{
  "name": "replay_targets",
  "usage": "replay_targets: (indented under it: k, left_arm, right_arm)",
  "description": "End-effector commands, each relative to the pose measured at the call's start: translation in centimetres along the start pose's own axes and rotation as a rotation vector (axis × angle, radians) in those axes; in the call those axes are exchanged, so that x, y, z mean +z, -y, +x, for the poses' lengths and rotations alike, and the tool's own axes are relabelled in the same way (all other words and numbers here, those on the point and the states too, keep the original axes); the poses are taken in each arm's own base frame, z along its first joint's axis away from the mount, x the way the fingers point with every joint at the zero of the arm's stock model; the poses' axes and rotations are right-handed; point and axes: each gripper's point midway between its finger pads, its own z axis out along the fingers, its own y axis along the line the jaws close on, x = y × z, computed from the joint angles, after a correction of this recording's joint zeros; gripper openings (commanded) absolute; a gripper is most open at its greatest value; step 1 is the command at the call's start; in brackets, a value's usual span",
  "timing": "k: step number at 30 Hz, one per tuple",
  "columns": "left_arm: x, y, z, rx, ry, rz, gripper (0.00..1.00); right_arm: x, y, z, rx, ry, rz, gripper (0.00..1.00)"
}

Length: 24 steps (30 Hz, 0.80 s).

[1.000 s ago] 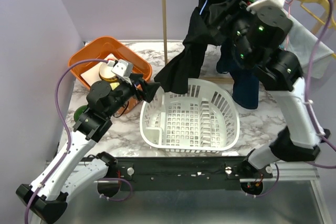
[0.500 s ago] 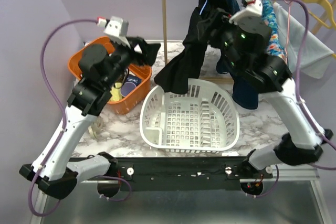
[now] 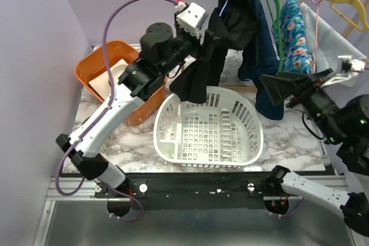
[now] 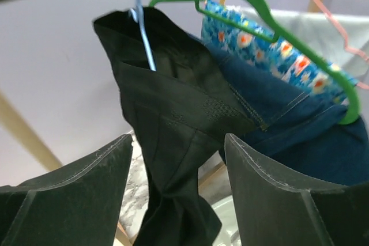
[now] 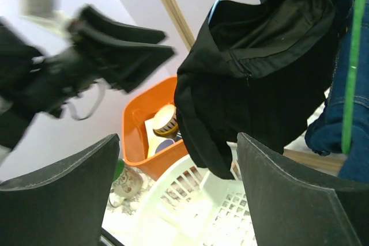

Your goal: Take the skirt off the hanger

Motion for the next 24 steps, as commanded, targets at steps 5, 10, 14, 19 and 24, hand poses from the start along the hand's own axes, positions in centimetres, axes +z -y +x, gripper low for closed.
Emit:
replay_targets:
  k: [5,10,14,19,24]
  left_arm:
    - [4.8,-1.2,4.2,0.089,-0.108,-0.144,0.75]
    - [6.1,-1.1,5.6,0.092,-0.128,-0.155,0.72]
    - [6.9,-0.4,6.0,0.108,-0.124,-0.139,0.66]
    - [8.3,0.0,7.5,0.167,-0.172,-0.167,0.59]
    - [8.5,-0.2,7.0,0.17,-0.169,-0.195,0.33]
  right_arm:
    - [-2.4,1.0,0.2,-0.007,0.045,-0.014,0.95]
    - [-1.9,0.6,1.3,-0.035,-0.011,-0.036,0.95]
    - [-1.8,0.6,1.5,-0.033,-0.004,-0.038,0.95]
    - [-1.8,1.1,1.7,-0.034,0.004,-0.023,0.95]
    - [-2.4,1.4,1.5,-0.028,0.028,-0.021,0.96]
